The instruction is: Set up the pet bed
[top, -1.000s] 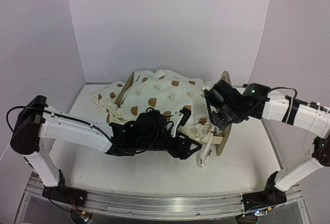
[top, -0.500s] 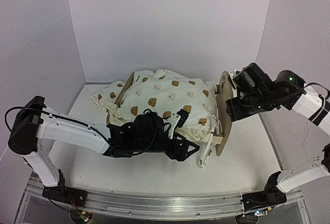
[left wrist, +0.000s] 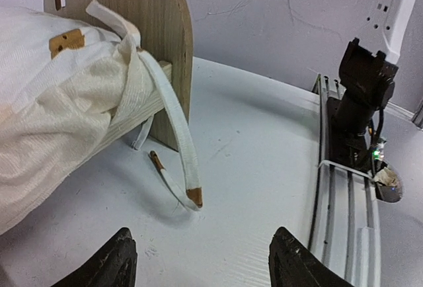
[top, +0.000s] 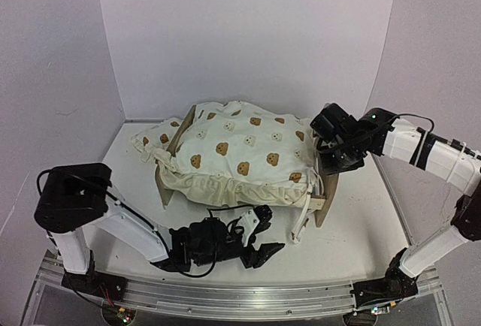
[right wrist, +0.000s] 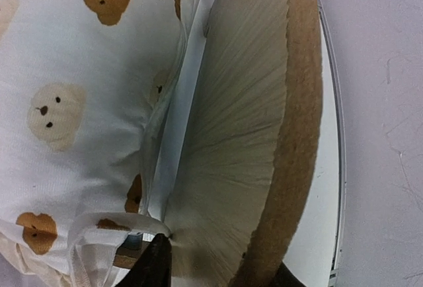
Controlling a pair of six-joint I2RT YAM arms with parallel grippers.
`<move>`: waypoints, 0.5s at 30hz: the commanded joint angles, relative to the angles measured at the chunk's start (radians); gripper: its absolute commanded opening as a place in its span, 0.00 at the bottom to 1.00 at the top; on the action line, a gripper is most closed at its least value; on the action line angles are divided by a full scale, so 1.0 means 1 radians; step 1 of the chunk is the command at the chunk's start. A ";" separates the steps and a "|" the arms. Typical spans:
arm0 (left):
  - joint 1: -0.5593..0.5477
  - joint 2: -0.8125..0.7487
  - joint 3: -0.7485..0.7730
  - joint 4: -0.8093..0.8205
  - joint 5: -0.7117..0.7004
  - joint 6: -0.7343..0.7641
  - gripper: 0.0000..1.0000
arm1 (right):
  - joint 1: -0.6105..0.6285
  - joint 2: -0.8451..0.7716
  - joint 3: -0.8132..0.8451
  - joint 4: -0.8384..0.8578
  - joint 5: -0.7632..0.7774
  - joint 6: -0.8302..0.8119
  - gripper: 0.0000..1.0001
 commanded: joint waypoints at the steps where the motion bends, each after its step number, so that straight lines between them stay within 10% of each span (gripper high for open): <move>1: 0.005 0.179 0.087 0.265 -0.140 0.179 0.62 | 0.000 0.015 -0.036 0.098 0.008 0.053 0.25; 5: 0.005 0.319 0.185 0.322 -0.250 0.225 0.31 | 0.000 0.002 -0.032 0.137 -0.027 0.048 0.00; 15: 0.035 0.521 0.370 0.369 -0.253 0.259 0.34 | 0.001 -0.057 0.121 0.103 -0.109 0.060 0.00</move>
